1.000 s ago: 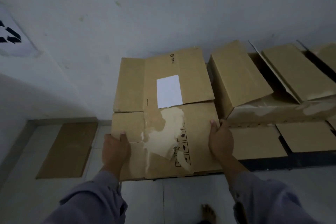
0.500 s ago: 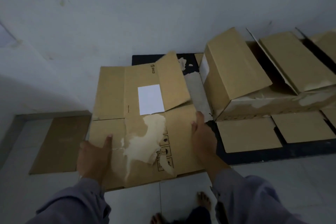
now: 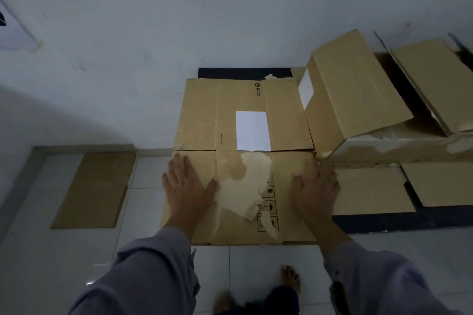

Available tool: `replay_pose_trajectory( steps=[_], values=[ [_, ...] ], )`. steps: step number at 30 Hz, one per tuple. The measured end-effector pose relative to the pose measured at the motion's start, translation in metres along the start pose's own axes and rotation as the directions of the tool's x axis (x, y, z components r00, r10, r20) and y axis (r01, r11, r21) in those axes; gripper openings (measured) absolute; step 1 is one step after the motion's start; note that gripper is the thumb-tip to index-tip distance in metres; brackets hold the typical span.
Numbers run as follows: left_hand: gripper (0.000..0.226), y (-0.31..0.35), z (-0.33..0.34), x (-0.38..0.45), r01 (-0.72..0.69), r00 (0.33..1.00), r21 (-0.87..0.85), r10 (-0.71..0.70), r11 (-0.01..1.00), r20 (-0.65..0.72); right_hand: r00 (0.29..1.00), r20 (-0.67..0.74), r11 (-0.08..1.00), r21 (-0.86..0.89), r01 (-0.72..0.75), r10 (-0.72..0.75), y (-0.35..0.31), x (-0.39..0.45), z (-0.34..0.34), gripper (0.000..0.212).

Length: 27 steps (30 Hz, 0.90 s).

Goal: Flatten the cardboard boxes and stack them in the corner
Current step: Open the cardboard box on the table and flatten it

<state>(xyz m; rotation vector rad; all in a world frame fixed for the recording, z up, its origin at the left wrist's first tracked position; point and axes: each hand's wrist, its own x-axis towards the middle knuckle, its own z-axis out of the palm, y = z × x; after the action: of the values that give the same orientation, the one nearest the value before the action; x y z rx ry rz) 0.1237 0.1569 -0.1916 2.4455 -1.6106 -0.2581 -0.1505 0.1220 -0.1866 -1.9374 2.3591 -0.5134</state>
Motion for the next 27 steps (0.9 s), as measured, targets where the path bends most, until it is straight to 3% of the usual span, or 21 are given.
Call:
replay_pose_trajectory(
  steps=[3,6,9,16,21,24,27],
  values=[
    [0.089,0.016,0.014,0.006,-0.398,0.917,0.046,0.396,0.916,0.037,0.952,0.088,0.956,0.041,0.29,-0.293,-0.02,-0.004,0.014,0.067],
    [0.083,0.03,0.031,0.007,-0.578,0.812,0.027,0.57,0.816,0.127,0.87,0.271,0.91,0.072,0.408,-0.412,-0.033,-0.018,0.029,0.079],
    [0.076,0.03,0.042,0.007,-0.59,0.801,0.035,0.579,0.807,0.155,0.845,0.339,0.904,0.042,0.426,-0.413,-0.032,-0.03,0.042,0.08],
    [0.069,0.035,0.044,0.009,-0.581,0.81,0.019,0.575,0.814,0.11,0.865,0.299,0.913,0.074,0.401,-0.404,-0.03,-0.02,0.044,0.07],
    [0.068,0.037,0.041,0.019,-0.584,0.805,0.034,0.573,0.811,0.156,0.871,0.206,0.891,0.005,0.454,-0.445,-0.041,0.025,0.039,0.04],
    [0.066,0.053,0.04,0.056,-0.583,0.804,0.05,0.566,0.811,0.185,0.902,0.241,0.926,-0.034,0.376,-0.357,-0.05,0.073,0.047,0.054],
    [0.063,0.068,0.041,0.1,-0.539,0.835,0.049,0.527,0.841,0.157,0.856,0.362,0.918,0.002,0.396,-0.37,-0.05,0.099,0.062,0.067]
  ],
)
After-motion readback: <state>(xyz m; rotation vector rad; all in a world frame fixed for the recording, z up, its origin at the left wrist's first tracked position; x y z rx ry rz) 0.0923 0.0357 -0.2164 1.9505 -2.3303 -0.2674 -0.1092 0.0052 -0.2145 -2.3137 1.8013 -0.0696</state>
